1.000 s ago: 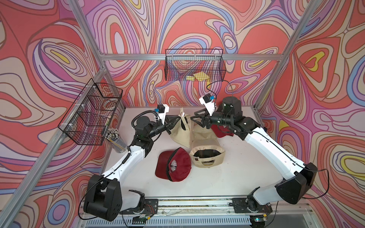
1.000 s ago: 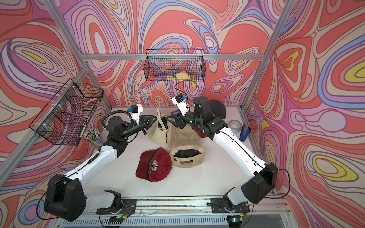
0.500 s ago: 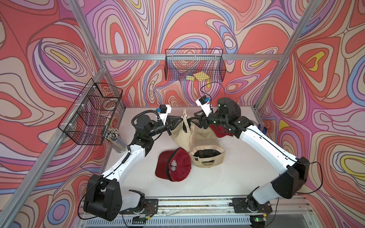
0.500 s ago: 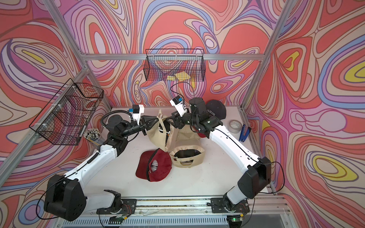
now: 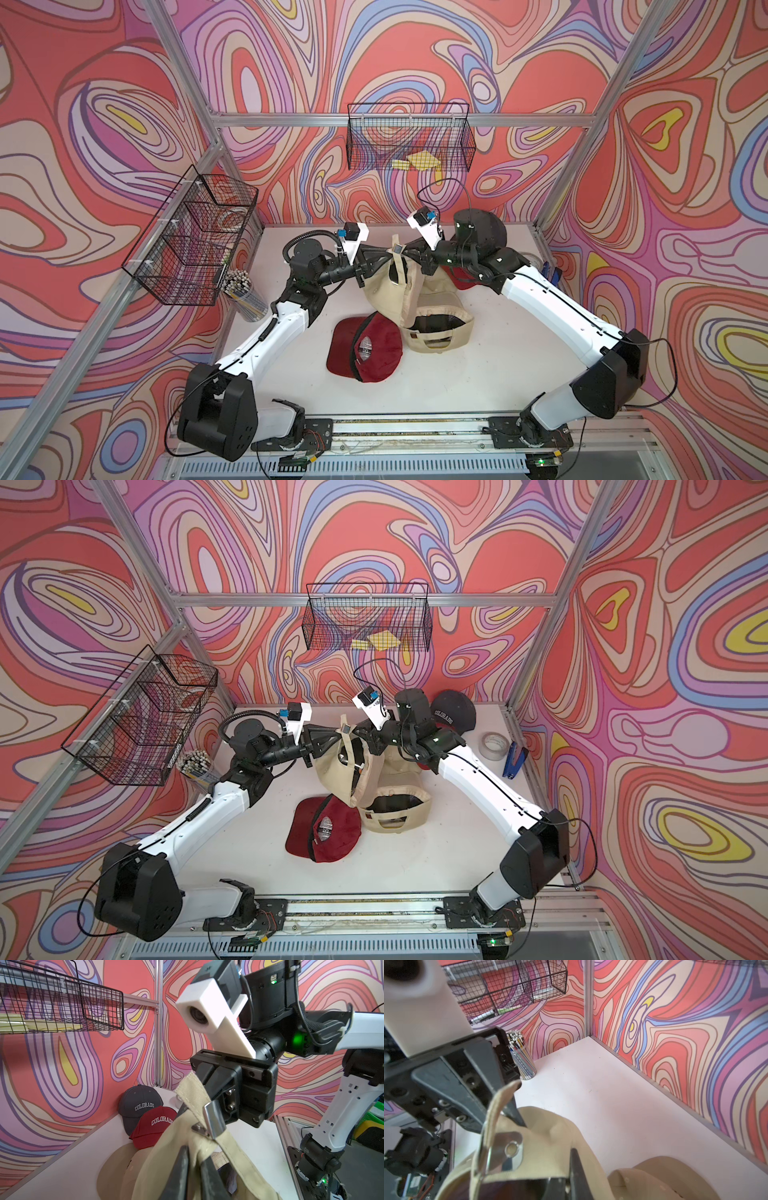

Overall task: Open the adjustable buckle of the baseball cap
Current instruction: Pull the adjustable strap on the baseball cap.

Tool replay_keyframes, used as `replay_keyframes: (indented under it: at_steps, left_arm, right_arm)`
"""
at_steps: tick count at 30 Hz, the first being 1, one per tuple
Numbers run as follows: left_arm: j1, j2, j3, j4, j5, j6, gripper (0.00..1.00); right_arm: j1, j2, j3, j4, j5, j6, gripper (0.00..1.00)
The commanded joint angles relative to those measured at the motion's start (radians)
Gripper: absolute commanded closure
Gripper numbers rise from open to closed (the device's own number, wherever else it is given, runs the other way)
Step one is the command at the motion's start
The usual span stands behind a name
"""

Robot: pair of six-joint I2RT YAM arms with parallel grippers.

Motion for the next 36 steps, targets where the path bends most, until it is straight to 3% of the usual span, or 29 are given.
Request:
replay_keyframes:
  at_steps: [1, 6, 15, 21, 31, 36]
  left_arm:
    - [-0.008, -0.004, 0.023, -0.014, 0.017, 0.044, 0.69]
    - [-0.008, -0.007, 0.017, -0.010, 0.025, 0.053, 0.55]
    - [-0.008, -0.018, 0.024, -0.084, 0.004, 0.129, 0.53]
    - [-0.011, -0.033, -0.006, -0.003, -0.006, 0.093, 0.51]
    - [-0.013, -0.028, -0.020, 0.079, 0.009, 0.042, 0.98]
    - [-0.013, -0.022, -0.022, 0.104, 0.023, 0.024, 1.00]
  right_arm:
    - [0.005, -0.012, -0.008, 0.017, -0.038, -0.014, 1.00]
    - [0.005, 0.015, 0.011, -0.024, -0.166, -0.053, 1.00]
    - [0.005, 0.046, 0.051, -0.095, -0.234, -0.076, 1.00]
    - [0.007, 0.083, 0.079, -0.131, -0.235, -0.076, 1.00]
    - [0.007, 0.087, 0.077, -0.116, -0.222, -0.054, 1.00]
    - [0.007, 0.101, 0.094, -0.123, -0.171, -0.019, 0.97]
